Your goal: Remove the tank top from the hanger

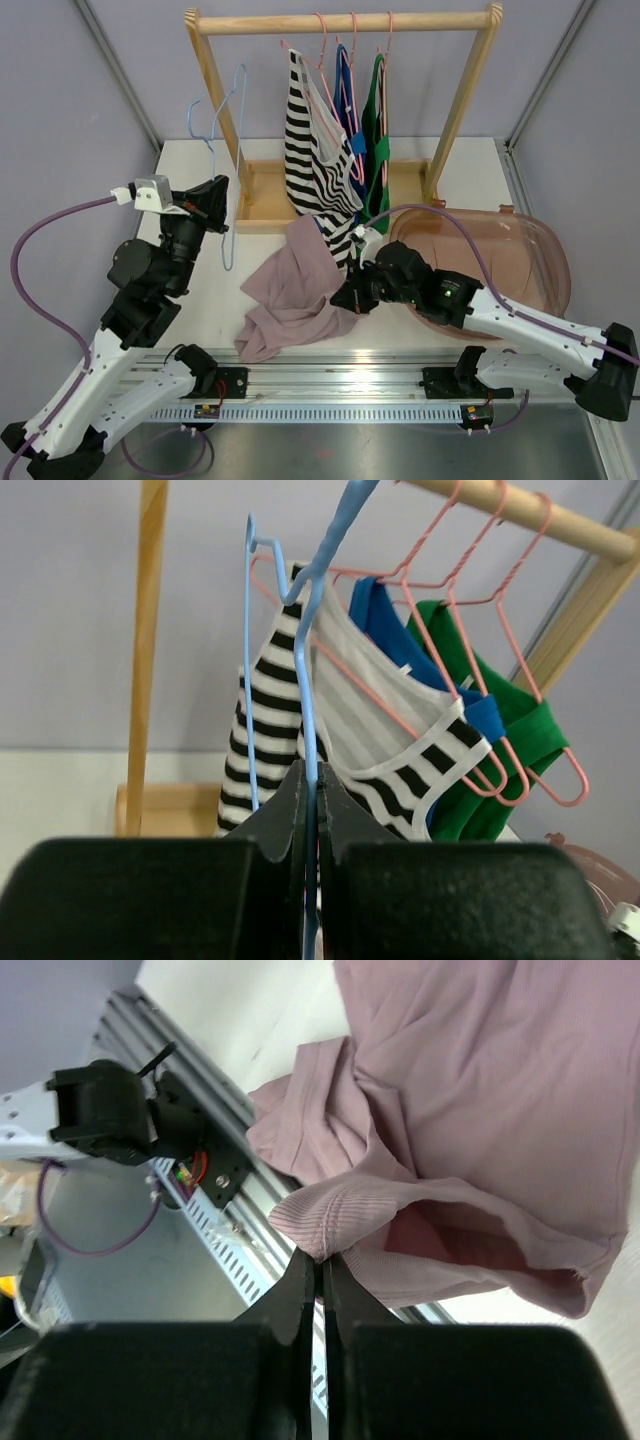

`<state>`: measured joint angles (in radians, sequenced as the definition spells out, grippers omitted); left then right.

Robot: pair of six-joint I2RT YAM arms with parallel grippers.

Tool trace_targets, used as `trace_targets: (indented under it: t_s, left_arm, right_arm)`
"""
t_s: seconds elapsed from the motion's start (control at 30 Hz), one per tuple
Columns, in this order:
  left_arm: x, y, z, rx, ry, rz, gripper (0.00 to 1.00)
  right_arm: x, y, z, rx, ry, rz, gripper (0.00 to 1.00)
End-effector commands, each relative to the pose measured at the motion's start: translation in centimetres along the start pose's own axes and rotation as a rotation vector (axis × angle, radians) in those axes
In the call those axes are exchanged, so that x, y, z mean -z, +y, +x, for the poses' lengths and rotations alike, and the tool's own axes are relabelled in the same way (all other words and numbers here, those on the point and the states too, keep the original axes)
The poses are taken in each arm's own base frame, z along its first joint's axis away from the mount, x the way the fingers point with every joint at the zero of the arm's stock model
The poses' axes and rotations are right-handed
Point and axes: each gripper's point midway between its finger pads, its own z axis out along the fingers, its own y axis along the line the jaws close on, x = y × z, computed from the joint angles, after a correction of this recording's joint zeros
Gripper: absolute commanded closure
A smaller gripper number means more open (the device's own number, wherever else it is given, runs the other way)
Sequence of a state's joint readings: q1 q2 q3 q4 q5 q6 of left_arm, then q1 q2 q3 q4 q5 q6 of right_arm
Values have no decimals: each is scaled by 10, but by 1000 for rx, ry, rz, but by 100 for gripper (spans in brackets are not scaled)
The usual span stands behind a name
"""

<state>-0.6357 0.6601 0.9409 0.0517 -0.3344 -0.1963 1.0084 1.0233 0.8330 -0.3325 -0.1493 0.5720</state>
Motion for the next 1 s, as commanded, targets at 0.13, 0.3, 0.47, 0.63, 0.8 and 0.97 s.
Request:
trace_targets:
  t_s: [0.13,0.3,0.47,0.63,0.8,0.97]
  left_arm:
    - [21,30,6,80,147,-205,100]
    - [4,22,2,37,252,-230,100]
    - [-39,7,2,-17,314,-236,100]
    - [-85,-10,-28,-6,286,-198,100]
    - [-138,-3,-19,21,325,-166,100]
    - [-170,13,-28,41,310,-166,100]
  right_arm:
    - [-43,1,-45,66,-96,219,13]
    - [-13,-3,-82,55,-250,307,1]
    - [11,-3,-81,48,-280,292,1]
    - [22,-12,-64,12,-271,288,1]
    - [35,-17,-53,-3,-275,265,1]
    - [34,-18,-47,8,-273,249,1]
